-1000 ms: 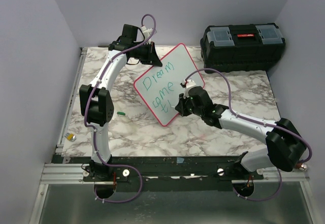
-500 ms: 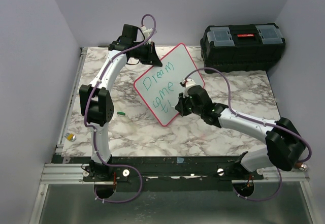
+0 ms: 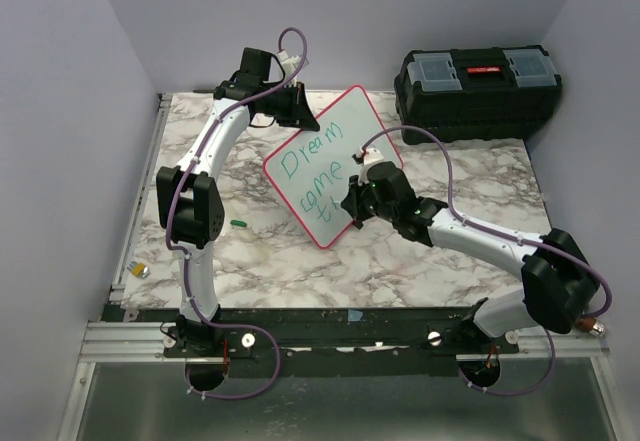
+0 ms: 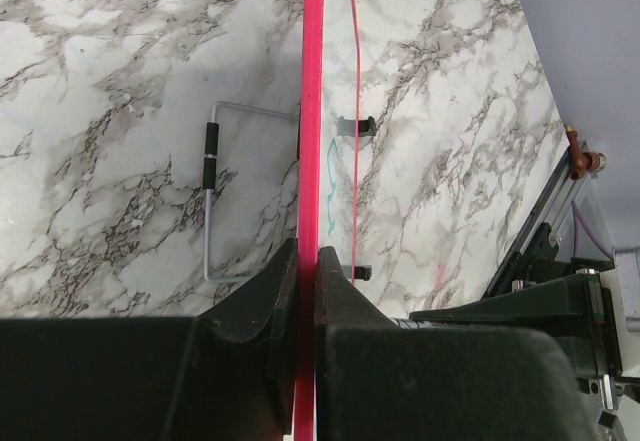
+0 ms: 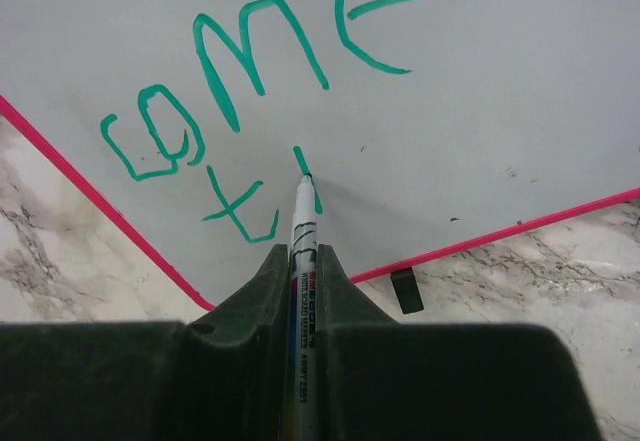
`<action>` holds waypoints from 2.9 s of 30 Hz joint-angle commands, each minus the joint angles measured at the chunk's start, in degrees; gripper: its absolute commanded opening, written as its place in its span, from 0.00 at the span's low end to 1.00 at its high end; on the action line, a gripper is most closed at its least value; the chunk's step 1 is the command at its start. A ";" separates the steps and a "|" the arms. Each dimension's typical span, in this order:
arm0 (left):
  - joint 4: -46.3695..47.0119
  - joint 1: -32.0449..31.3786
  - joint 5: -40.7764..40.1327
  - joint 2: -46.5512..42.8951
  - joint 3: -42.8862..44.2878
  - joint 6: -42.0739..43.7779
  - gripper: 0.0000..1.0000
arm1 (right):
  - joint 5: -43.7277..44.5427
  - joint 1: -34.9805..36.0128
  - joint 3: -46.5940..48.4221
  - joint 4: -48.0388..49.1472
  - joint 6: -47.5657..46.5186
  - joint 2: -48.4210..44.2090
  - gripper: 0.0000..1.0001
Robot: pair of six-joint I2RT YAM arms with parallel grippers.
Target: Write a sentence on the whiteboard
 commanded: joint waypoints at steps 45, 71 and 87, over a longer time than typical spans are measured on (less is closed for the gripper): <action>-0.93 -1.30 -2.70 -2.28 -2.28 2.08 0.00 | 8.11 0.01 2.86 -0.47 0.75 -0.35 0.01; -0.78 -1.34 -3.02 -2.72 -2.58 1.90 0.00 | 8.61 0.00 -5.30 -0.84 3.32 -2.26 0.01; -0.42 -1.34 -3.01 -2.64 -2.80 1.73 0.00 | 15.43 -0.10 0.59 -2.12 2.05 0.84 0.01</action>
